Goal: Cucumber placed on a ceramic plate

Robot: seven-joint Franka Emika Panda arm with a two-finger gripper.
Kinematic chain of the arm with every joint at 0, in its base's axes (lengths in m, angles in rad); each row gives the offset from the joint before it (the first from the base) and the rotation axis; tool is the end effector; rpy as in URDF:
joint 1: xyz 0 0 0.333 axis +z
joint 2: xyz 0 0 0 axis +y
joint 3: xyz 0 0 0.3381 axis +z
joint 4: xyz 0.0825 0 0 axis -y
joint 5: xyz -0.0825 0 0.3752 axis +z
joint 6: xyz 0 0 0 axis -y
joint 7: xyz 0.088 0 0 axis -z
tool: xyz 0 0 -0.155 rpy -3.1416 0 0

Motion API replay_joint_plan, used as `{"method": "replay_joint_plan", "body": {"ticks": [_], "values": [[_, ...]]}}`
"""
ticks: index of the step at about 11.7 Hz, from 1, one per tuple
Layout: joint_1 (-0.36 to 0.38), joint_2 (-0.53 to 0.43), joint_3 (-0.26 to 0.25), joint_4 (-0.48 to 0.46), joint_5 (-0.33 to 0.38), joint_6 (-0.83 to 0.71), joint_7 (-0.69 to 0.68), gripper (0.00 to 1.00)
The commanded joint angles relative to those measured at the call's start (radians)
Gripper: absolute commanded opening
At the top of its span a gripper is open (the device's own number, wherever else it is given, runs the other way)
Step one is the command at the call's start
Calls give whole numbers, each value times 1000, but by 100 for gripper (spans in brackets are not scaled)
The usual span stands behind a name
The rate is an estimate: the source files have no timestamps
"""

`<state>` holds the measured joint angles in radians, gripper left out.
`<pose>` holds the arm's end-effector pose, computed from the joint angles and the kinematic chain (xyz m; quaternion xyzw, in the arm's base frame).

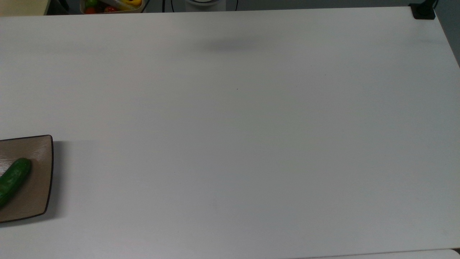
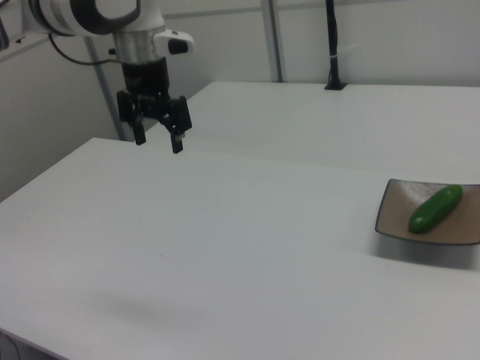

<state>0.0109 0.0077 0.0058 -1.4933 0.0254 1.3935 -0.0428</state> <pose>0.5243 0.0130 0.6154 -0.9980 -0.0313 0.0536 0.0133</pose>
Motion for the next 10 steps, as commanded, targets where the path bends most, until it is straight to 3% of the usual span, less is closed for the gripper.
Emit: {"method": "replay_joint_plan", "body": {"ticks": [1,5,10], "values": [[-5,-31,11,-126,-25,167,9,100],[-26,-23,-3,-177,-16,372,-121,100],[-25,-15,-7,-174,-9,380,-131,100]]}}
